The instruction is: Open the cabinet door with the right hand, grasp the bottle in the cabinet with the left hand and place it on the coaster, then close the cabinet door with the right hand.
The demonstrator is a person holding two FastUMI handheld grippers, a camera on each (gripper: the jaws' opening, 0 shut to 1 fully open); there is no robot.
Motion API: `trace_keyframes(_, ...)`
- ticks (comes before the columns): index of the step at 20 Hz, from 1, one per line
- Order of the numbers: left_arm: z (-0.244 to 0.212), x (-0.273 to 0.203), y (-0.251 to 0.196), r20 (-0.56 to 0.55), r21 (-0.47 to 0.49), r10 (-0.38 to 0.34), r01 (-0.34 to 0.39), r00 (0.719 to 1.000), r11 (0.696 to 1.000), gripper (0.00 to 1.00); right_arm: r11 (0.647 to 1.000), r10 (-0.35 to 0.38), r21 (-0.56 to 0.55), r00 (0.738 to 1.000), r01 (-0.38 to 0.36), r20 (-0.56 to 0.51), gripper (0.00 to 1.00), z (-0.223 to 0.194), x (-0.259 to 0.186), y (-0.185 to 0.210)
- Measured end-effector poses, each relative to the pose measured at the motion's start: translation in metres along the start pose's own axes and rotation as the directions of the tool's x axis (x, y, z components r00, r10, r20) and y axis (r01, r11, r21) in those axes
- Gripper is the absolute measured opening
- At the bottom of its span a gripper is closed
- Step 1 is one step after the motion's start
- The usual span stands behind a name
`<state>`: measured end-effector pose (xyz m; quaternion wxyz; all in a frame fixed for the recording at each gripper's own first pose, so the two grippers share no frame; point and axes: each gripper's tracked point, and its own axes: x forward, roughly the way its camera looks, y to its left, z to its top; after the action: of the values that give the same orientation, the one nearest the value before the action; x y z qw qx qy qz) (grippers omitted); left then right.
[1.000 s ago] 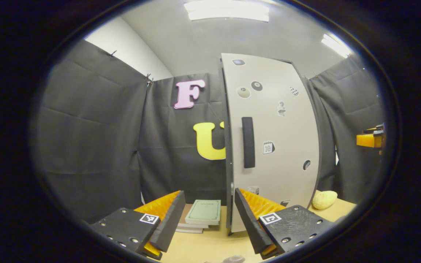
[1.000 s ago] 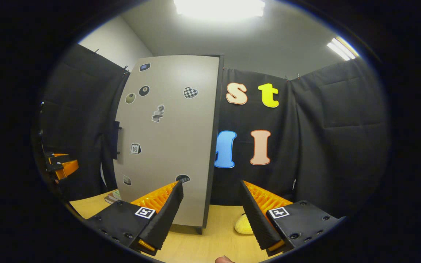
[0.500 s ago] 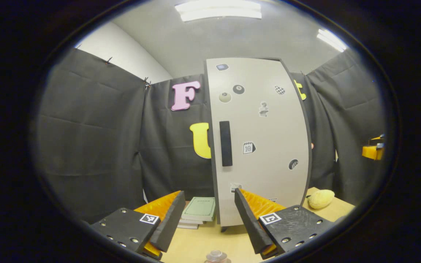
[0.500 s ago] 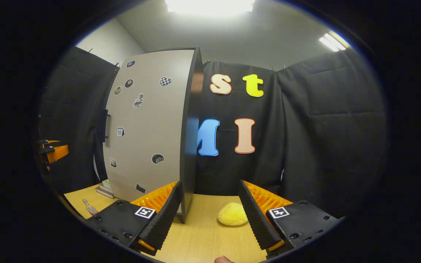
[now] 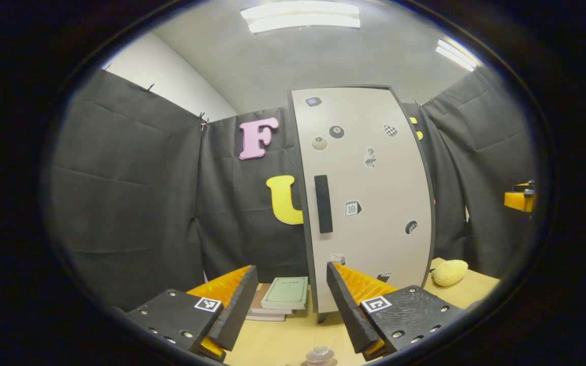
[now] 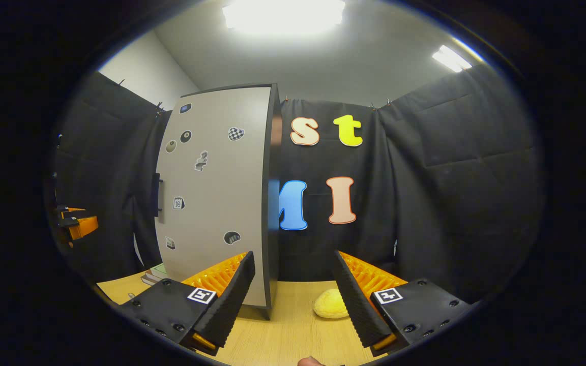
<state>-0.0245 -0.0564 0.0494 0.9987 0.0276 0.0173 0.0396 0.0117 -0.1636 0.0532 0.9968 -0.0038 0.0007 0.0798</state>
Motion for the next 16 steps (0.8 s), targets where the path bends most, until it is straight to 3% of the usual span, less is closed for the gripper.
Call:
trace_keyframes(7,0.002,-0.005,0.007,0.014,-0.007,-0.01,0.01,1.0,1.0,0.84,1.0,-0.02,-0.001,1.0,0.02,-0.002,0.94,0.008,-0.01,0.005)
trace_keyframes(11,0.002,-0.006,0.007,0.016,-0.009,-0.017,0.017,1.0,1.0,0.84,0.999,-0.029,-0.018,1.0,0.029,-0.005,0.99,0.011,-0.014,0.006)
trace_keyframes(16,0.005,-0.009,0.007,0.025,-0.002,-0.023,0.023,0.999,1.0,0.82,0.999,-0.035,-0.011,0.999,0.035,-0.005,0.94,0.014,-0.019,0.006)
